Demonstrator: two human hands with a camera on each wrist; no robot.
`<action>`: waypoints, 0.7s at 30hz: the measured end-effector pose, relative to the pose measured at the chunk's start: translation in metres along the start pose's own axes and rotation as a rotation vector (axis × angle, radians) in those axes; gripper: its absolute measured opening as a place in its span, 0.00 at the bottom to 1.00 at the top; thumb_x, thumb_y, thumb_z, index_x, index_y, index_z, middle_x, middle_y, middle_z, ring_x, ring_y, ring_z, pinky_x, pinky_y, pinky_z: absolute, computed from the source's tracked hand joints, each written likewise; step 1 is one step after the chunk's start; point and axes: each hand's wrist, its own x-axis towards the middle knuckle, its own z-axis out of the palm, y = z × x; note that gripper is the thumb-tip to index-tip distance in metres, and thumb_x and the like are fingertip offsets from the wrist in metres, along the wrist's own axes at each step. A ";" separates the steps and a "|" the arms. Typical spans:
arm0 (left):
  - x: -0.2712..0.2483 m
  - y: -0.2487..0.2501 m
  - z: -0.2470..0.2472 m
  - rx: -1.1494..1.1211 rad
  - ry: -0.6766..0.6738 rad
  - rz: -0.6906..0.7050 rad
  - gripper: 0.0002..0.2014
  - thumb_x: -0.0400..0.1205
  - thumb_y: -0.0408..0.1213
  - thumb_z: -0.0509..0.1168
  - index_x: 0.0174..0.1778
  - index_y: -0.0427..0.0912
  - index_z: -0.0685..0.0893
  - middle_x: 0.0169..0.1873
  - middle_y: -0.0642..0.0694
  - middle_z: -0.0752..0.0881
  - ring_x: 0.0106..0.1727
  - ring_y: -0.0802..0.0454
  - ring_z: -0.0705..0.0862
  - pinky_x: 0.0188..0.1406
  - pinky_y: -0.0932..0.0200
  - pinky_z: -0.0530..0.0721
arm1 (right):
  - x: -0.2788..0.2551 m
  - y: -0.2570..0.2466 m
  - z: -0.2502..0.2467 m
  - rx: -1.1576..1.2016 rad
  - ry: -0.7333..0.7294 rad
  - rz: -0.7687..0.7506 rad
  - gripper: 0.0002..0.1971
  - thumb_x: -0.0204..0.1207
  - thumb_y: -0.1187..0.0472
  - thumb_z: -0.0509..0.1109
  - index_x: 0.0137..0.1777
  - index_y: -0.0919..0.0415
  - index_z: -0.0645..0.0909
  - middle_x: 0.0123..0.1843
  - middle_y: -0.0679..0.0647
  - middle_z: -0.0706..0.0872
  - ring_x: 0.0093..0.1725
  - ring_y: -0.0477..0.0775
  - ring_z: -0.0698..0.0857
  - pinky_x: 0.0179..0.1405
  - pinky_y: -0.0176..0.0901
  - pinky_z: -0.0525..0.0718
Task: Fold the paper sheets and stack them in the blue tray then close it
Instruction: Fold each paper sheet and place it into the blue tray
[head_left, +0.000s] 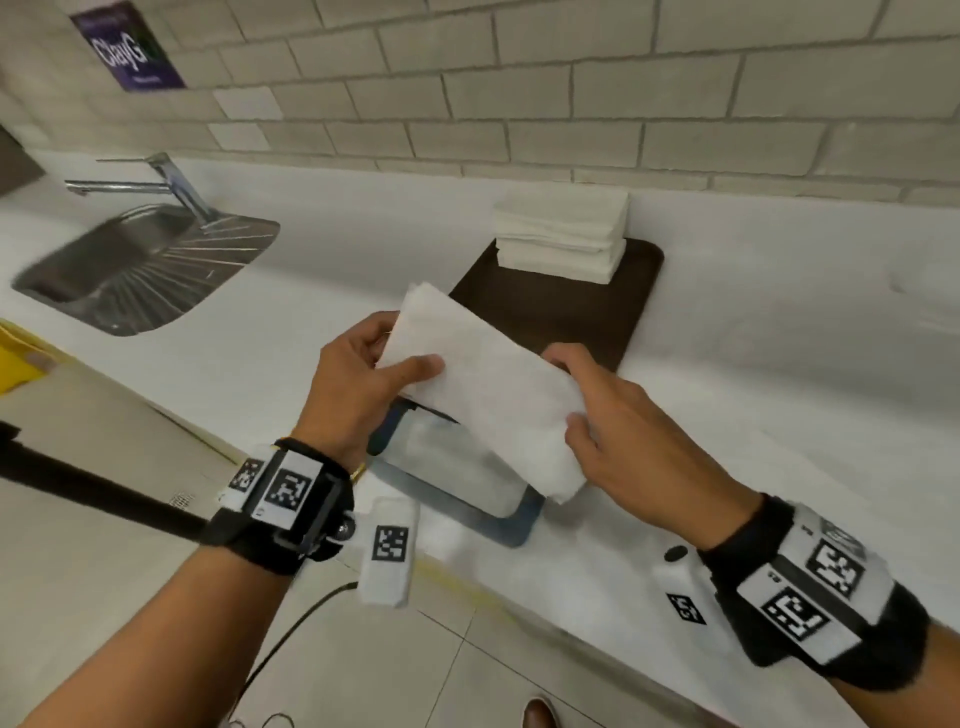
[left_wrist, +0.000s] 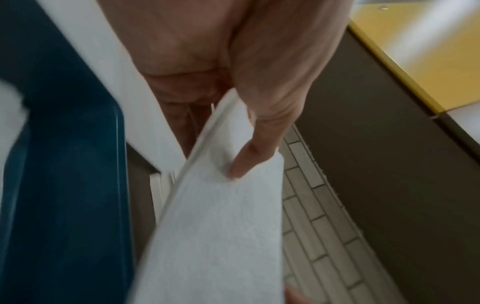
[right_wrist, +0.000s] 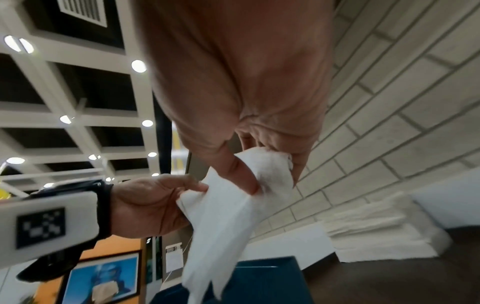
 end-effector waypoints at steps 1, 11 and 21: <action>0.010 -0.005 -0.018 0.105 -0.014 0.017 0.21 0.75 0.23 0.77 0.62 0.40 0.86 0.53 0.42 0.93 0.55 0.42 0.92 0.57 0.45 0.92 | 0.013 -0.007 0.008 -0.060 -0.016 -0.025 0.28 0.83 0.69 0.60 0.78 0.47 0.59 0.61 0.48 0.77 0.53 0.46 0.81 0.52 0.33 0.82; 0.042 -0.058 -0.055 1.135 -0.389 0.378 0.35 0.77 0.34 0.76 0.80 0.51 0.71 0.72 0.48 0.77 0.66 0.45 0.80 0.64 0.55 0.82 | 0.067 -0.011 0.074 -0.442 -0.472 0.076 0.31 0.78 0.74 0.61 0.77 0.50 0.59 0.56 0.54 0.76 0.42 0.53 0.77 0.33 0.42 0.74; 0.068 -0.073 -0.005 1.372 -0.882 0.234 0.24 0.86 0.37 0.63 0.80 0.47 0.73 0.76 0.47 0.80 0.73 0.47 0.81 0.71 0.54 0.80 | 0.074 -0.009 0.100 -0.665 -0.548 0.180 0.33 0.80 0.71 0.63 0.84 0.61 0.58 0.68 0.65 0.75 0.65 0.63 0.78 0.59 0.53 0.82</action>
